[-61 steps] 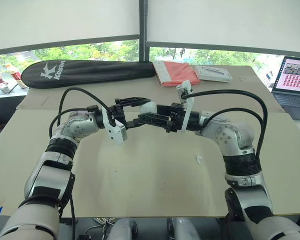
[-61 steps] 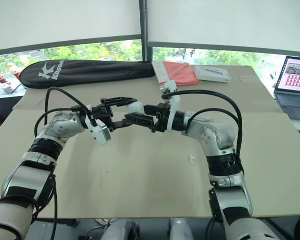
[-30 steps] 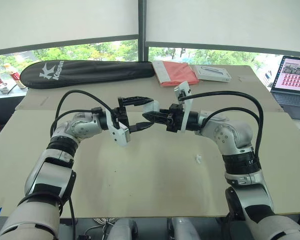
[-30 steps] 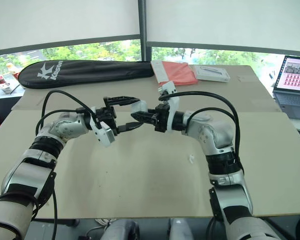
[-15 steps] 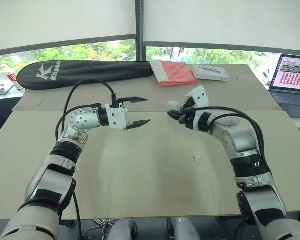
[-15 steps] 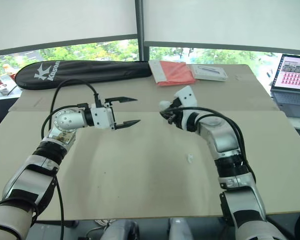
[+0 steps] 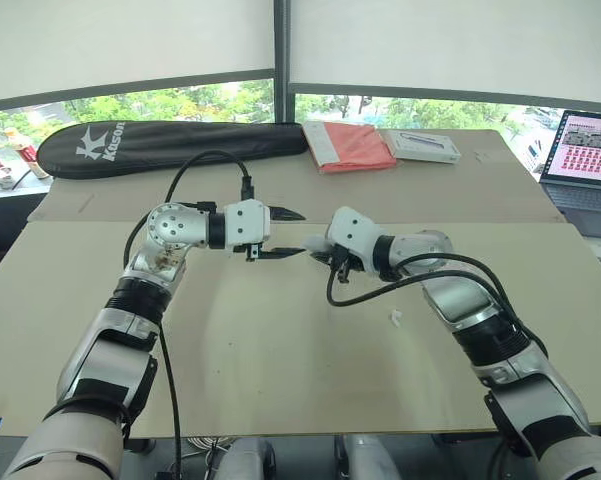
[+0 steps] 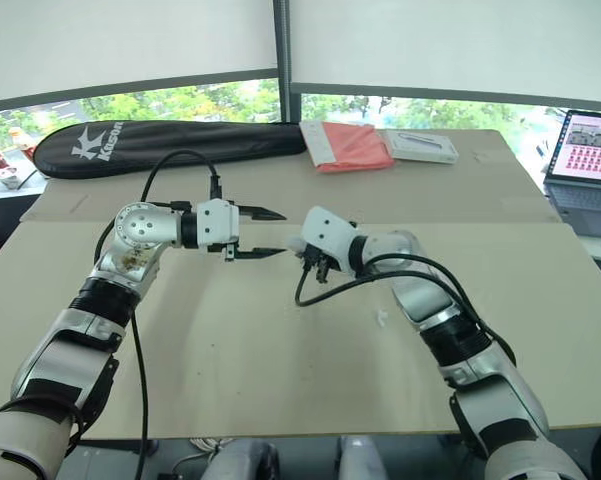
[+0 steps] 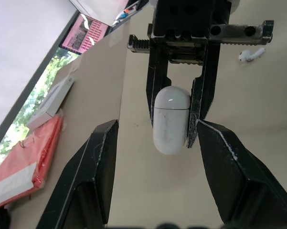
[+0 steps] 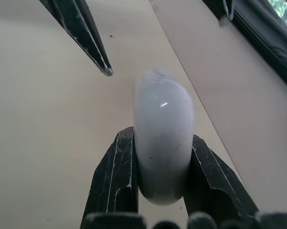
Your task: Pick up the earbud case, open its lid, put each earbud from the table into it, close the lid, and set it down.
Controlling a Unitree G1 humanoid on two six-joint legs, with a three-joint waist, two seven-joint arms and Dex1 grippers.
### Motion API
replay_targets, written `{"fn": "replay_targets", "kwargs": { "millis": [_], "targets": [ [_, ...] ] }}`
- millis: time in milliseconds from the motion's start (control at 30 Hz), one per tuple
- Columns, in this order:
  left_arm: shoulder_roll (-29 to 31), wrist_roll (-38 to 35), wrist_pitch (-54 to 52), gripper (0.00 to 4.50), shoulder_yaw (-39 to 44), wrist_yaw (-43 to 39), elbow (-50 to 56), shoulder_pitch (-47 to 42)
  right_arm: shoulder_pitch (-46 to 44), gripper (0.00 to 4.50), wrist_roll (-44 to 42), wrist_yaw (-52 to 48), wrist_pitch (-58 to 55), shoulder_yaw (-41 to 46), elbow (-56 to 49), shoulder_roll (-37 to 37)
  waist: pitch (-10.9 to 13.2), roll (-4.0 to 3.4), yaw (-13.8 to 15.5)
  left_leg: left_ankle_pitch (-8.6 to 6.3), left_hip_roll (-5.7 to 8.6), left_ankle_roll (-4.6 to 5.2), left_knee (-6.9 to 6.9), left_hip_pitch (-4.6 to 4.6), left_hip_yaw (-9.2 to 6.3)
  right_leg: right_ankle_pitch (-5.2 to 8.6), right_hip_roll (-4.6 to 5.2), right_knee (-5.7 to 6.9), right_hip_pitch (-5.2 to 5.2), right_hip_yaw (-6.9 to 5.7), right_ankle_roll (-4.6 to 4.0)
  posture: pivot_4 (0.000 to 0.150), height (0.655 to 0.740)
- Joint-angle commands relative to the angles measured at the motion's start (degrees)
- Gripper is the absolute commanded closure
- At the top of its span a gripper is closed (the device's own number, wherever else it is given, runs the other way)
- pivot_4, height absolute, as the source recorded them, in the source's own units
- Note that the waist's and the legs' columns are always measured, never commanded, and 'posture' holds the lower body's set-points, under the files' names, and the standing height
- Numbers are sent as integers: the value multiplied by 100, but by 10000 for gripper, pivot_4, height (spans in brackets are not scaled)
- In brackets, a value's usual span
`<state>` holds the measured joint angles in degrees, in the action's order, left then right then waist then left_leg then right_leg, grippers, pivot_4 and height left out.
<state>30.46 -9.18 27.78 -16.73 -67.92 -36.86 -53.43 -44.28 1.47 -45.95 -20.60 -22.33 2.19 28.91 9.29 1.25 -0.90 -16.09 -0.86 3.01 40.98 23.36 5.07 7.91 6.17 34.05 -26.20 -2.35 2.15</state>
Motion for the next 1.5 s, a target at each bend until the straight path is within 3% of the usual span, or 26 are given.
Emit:
{"fn": "replay_targets", "kwargs": {
  "millis": [33, 300, 433, 500, 1067, 1100, 1133, 1167, 1267, 1333, 1367, 1500],
  "targets": [
    [-19, 200, -11, 17506, 106, -38, 114, -158, -208, 36876, 260, -82, 287, -9, -309, 51, 0, 0, 6, 1, 0, -1, 0, 0, 1, 0, 0, 0, 0, 0, 0, 1500, 7400],
    [-127, 482, 122, 17506, 184, 56, -37, -225, -256, 36876, 735, -256, 531, -136, -344, 36, 0, 0, 8, 1, 1, -2, 0, 0, 12, 0, 0, 0, 0, 0, 0, 1500, 7400],
    [-131, 591, 142, 30180, 168, 25, -117, -265, -230, 36876, 825, -287, 535, -121, -359, -28, 0, 0, 8, 2, 1, -3, 0, -1, 17, 0, 0, 0, 0, 0, 0, 1500, 7400],
    [-133, 630, 150, 40221, 173, 3, -154, -264, -242, 36876, 861, -300, 532, -102, -365, -58, 0, 0, 7, 2, 0, -4, 0, 0, 18, 0, 0, 0, 0, -1, -1, 1500, 7400],
    [-297, 736, 94, 40372, 265, 69, -203, -294, -284, 36876, 940, -411, 548, 25, -266, -136, 0, 0, 9, 2, 0, -4, 0, 0, 18, 0, 0, 1, 0, -1, -1, 1500, 7400],
    [-306, 718, 64, 40372, 278, 59, -194, -284, -270, 26554, 922, -408, 523, 57, -271, -145, 0, 0, 9, 2, 0, -4, 1, 0, 18, 0, 0, 1, 0, -1, -1, 1500, 7400],
    [-322, 679, -15, 40372, 298, 44, -178, -273, -257, 26281, 891, -422, 492, 96, -280, -139, 0, 0, 9, 2, 0, -4, 1, 0, 18, 0, 0, 1, 0, -1, -1, 1500, 7400],
    [-333, 638, -89, 40372, 320, 24, -164, -259, -245, 19687, 872, -447, 475, 140, -290, -115, 0, 0, 9, 2, 0, -4, 0, -1, 17, 0, 0, 1, 0, -1, -1, 1500, 7400],
    [-327, 394, -533, 40372, 483, -119, -95, -127, -139, 9449, 594, -646, 216, 464, -485, 126, 0, 0, 17, 3, 1, -4, 1, 1, 16, 0, 0, 1, 1, -1, 0, 1500, 7400],
    [-331, -183, -1709, 40372, 797, -251, 112, 56, -7, 2433, 109, -698, -314, 964, -761, 186, 0, 0, 22, 2, 1, -3, 3, 3, 12, 0, 0, -1, 1, -1, 0, 1500, 7400],
    [-340, -399, -2231, 40372, 920, -266, 239, 114, 34, 143, -63, -680, -519, 1128, -864, 173, 0, 0, 18, 2, 0, -3, 3, 3, 8, 1, 0, 0, 1, -1, 1, 1500, 7400],
    [-252, -1386, -4615, 40372, 1340, -340, 1153, 453, 206, 143, -890, -362, -1539, 1902, -1353, -135, 0, 1, -1, 2, -3, -3, 4, 1, -17, 2, -1, 3, 1, -1, 3, 1500, 7400]
  ]
}}
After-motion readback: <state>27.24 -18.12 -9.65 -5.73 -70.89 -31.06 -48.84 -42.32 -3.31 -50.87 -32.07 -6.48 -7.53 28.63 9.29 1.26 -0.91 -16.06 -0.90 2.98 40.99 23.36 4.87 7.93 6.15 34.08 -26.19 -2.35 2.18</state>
